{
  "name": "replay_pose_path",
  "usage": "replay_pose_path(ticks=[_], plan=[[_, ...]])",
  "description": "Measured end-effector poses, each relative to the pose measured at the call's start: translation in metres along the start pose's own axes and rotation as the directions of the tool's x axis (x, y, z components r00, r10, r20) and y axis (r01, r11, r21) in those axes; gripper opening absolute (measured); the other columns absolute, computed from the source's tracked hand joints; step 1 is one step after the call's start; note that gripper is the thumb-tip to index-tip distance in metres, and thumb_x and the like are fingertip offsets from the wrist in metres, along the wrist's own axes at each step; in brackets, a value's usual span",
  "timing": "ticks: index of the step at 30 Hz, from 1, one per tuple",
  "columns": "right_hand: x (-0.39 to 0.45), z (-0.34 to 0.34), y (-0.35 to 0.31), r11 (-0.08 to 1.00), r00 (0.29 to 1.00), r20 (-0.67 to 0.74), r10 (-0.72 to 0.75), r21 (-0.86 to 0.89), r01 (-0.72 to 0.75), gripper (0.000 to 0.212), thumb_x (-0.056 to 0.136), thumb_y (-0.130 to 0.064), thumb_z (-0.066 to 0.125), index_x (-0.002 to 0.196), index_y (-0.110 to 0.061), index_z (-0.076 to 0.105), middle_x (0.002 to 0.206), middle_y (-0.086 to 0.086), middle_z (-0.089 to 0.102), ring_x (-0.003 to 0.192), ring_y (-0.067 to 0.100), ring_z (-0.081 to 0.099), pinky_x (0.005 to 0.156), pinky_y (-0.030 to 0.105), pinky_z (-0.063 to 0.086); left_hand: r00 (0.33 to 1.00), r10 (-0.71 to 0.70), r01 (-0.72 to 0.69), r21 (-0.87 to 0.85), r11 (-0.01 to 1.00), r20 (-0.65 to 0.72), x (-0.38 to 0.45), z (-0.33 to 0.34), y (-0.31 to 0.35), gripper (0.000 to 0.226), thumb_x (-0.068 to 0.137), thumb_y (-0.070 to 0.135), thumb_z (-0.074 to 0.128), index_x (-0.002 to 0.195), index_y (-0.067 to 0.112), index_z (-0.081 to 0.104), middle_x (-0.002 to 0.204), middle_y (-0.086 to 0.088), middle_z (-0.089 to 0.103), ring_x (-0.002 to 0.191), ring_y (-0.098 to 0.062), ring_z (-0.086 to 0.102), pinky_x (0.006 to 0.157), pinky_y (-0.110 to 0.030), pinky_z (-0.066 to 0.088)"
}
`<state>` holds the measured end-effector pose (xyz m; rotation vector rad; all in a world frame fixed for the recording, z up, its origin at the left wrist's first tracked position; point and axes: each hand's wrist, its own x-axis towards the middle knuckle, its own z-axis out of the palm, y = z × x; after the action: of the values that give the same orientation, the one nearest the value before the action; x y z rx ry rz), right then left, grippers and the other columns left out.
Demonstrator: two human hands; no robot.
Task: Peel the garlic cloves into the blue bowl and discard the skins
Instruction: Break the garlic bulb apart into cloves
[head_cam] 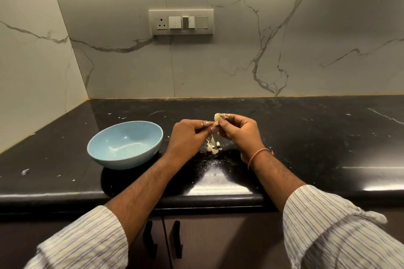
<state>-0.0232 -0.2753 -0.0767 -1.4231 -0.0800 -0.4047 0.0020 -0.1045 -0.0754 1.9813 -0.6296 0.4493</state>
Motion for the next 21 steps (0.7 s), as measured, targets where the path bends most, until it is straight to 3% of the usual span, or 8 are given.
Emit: replay_pose_path(ticks=[5,10,14,21], plan=[[0.0028,-0.0030,0.0014,0.998,0.997,0.048,0.063,-0.006,-0.063,0.012,0.096,-0.004,0.073,0.102,-0.013,0.078,0.097,0.009,0.081,0.090,0.019,0.077,0.077,0.027,0.063,0.999,-0.034,0.034,-0.030,0.999,-0.027,0.0008,0.0005,-0.0049,0.015,0.093,0.021,0.081,0.108,0.023,0.084,0.092,0.014,0.081,0.087,0.005,0.075,0.084,-0.015,0.058],[0.0014,-0.0027,-0.0005,0.997,0.994,0.081,0.074,0.021,-0.075,0.013,0.097,-0.002,0.069,0.107,-0.007,0.076,0.099,0.010,0.079,0.087,0.016,0.077,0.083,0.030,0.065,0.996,-0.061,0.060,-0.018,0.998,-0.061,0.0010,0.0023,-0.0025,0.011,0.095,0.022,0.079,0.105,0.021,0.084,0.085,0.014,0.079,0.079,0.006,0.072,0.073,-0.006,0.051],[0.0022,-0.0043,-0.0010,0.993,0.990,0.096,0.101,0.051,-0.106,0.013,0.098,-0.002,0.069,0.108,-0.005,0.076,0.094,0.008,0.080,0.082,0.013,0.076,0.084,0.032,0.065,0.992,-0.113,0.109,-0.073,0.991,-0.051,0.0007,0.0037,-0.0021,0.011,0.095,0.023,0.079,0.104,0.021,0.084,0.083,0.013,0.079,0.075,0.008,0.071,0.071,-0.006,0.051],[0.0016,-0.0051,-0.0006,0.991,0.986,0.113,0.124,0.030,-0.128,0.011,0.099,-0.002,0.068,0.106,-0.005,0.076,0.089,0.009,0.076,0.077,0.016,0.071,0.082,0.034,0.066,0.975,-0.209,0.189,-0.211,0.959,-0.077,0.0032,-0.0052,-0.0089,0.009,0.098,0.023,0.076,0.103,0.024,0.083,0.087,0.008,0.082,0.085,-0.012,0.079,0.089,-0.038,0.064]])
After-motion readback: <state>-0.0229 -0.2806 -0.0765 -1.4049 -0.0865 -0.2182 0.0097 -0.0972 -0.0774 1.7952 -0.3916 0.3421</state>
